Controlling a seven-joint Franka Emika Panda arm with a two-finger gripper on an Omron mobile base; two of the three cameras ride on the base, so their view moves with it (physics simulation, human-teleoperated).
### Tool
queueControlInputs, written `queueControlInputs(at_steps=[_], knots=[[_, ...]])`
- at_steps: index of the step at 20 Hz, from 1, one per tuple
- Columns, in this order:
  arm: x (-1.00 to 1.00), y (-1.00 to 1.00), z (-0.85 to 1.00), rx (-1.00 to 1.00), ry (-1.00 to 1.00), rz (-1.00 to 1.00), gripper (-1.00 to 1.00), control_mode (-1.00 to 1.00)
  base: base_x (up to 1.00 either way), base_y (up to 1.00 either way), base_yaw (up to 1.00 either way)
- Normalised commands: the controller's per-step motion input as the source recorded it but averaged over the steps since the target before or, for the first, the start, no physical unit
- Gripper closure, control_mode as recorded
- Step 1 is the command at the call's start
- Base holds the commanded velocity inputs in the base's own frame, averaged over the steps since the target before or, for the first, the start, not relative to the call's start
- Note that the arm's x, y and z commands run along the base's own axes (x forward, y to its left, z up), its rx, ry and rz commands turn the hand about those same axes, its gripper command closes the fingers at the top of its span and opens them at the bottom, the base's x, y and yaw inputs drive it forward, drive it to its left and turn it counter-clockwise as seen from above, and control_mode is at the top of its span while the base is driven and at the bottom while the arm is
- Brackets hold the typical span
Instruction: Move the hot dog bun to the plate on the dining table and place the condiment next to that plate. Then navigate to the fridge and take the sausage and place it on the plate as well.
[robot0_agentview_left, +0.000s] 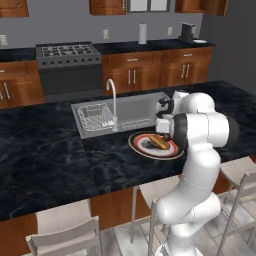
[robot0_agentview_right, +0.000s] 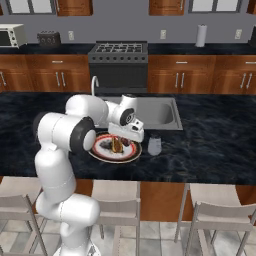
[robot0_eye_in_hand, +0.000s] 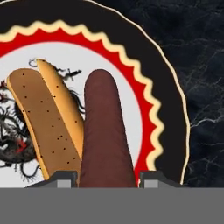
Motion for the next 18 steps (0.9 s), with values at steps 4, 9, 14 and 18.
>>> queueControlInputs(at_steps=[4, 9, 14, 18], knots=[[-0.29, 0.24, -0.26, -0.04, -0.05, 0.00, -1.00, -1.00, 0.00, 0.00, 0.00], [-0.25, 0.16, -0.12, 0.00, -0.05, 0.00, -1.00, -1.00, 0.00, 0.00, 0.00], [-0.30, 0.05, -0.02, 0.00, -0.09, 0.00, -1.00, -1.00, 0.00, 0.00, 0.00], [-0.41, 0.01, 0.05, 0.00, -0.13, -0.01, -1.00, -1.00, 0.00, 0.00, 0.00]])
